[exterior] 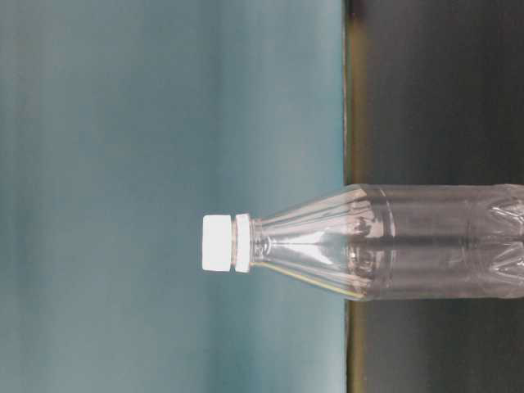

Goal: Open the bottle cap by holding the bottle with the left arm and twisting the cap with the right arm.

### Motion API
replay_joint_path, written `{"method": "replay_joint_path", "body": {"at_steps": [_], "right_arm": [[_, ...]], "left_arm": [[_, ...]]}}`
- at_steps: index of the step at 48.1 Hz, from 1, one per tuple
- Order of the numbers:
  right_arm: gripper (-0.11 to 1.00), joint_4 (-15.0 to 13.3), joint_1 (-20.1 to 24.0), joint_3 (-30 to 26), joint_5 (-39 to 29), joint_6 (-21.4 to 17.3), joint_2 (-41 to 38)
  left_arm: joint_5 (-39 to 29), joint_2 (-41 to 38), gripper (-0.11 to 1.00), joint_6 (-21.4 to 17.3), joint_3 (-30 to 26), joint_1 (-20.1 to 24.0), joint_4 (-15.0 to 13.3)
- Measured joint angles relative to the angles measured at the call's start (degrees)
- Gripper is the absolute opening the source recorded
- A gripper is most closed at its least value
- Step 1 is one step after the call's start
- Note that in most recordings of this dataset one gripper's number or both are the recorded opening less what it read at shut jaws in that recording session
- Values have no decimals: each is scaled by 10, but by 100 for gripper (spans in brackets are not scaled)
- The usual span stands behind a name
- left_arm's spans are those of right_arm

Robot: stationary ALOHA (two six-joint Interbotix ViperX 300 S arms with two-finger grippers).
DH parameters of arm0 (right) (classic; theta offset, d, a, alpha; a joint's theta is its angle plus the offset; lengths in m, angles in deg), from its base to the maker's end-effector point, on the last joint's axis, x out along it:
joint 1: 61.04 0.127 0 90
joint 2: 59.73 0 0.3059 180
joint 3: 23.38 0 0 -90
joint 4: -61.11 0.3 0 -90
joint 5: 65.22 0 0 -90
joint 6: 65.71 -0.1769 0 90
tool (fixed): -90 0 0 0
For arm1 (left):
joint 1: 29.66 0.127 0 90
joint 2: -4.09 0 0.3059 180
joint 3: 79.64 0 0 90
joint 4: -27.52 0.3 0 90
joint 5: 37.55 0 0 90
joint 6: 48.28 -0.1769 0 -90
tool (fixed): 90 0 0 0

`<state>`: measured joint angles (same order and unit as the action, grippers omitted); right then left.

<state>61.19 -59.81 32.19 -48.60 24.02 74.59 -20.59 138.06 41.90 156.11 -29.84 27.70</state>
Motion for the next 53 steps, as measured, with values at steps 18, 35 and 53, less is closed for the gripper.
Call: {"method": "replay_joint_path", "body": {"at_steps": [18,35,53], "right_arm": [[1,13,-10,-20,-69,-1,-73],[1,13,-10,-24,-71,-1,-79],[1,26,-21,-23,-77,-14,-55]], "left_arm": [[54,-171,13,-6,-97,6,22],[134,-304,94,5,-160,8,22],[260,-427,95,15,-171,-9,23]]}}
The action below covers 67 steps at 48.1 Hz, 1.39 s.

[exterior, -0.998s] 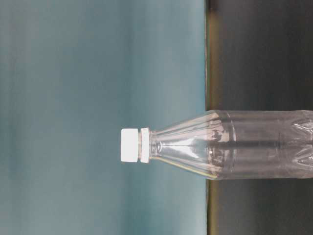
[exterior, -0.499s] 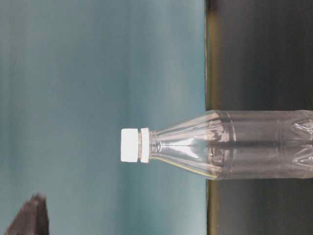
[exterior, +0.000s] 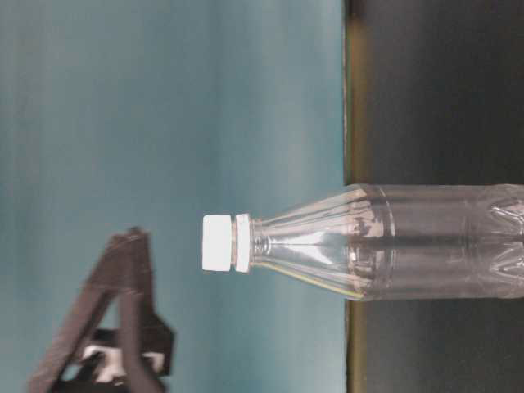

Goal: Open the bottle cap by holding the bottle with the left arm and twisting the cap with the right arm.

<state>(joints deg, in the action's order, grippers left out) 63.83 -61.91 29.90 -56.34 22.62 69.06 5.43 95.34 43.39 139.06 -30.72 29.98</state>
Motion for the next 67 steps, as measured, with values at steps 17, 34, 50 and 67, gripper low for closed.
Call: {"method": "replay_joint_path", "body": {"at_steps": [17,34,50,67], "right_arm": [[1,2,-13,-1,-4,-20,2],[1,10,-18,-1,-24,-44,1],[1,11,-18,-1,-52,-58,2],[1,11,-18,-1,-59,-58,3]], "left_arm": [[69,-113,95,49,3,-7,0],[92,-218,95,69,-7,-11,0],[83,-282,95,73,-27,-14,-1],[31,-304,98,75,-13,-14,-1]]}}
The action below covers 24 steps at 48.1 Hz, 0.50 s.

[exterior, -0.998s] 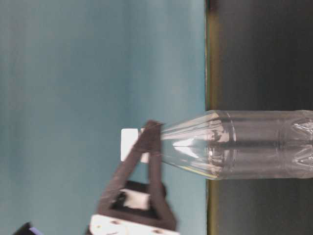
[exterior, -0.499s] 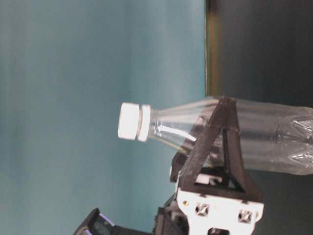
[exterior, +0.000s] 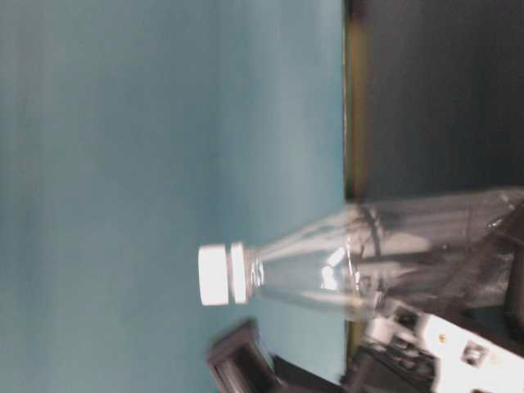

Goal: Open the bottle cap by holding the bottle with the left arm and twisting the cap with the right arm.

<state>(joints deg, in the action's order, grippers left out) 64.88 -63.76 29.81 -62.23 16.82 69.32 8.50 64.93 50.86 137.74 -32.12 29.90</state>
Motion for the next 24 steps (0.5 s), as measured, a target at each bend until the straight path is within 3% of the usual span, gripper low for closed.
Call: {"method": "replay_joint_path", "body": {"at_steps": [11,24], "right_arm": [[1,0,0,-1,-17,-12,1],[1,1,6,-27,-95,-37,-1]], "left_arm": [[1,0,97,-1,0,-1,1],[3,0,90,-9,0,-1,1]]}}
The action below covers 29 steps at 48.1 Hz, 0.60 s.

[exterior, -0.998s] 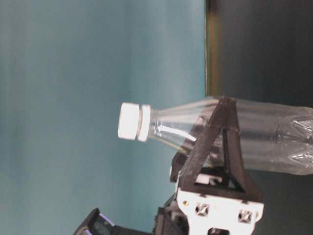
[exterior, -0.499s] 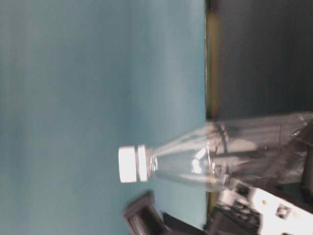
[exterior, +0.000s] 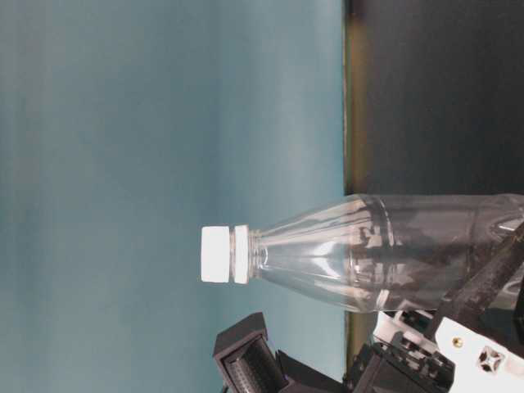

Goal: Open the bottle cap by holding the bottle with the left arm and twisting the cap with the right arm.

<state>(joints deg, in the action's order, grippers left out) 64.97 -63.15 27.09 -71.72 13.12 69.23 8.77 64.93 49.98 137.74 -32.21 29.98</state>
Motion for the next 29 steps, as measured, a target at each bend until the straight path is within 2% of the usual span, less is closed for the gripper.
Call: {"method": "replay_joint_path", "body": {"at_steps": [9,16,20,24,29], "right_arm": [[2,0,13,-62,-96,-13,-36],[8,1,23,-140,-180,-59,-105],[16,2,24,-197,-244,-91,-157],[28,1,28,-265,-310,-117,-212],[56,2,35,-351,-386,-132,-284]], "left_arm": [[1,0,90,-11,2,0,0],[9,0,90,-16,3,-1,0],[12,0,90,-17,3,-1,0],[13,0,90,-17,3,0,0],[14,0,90,-17,4,-1,0]]}}
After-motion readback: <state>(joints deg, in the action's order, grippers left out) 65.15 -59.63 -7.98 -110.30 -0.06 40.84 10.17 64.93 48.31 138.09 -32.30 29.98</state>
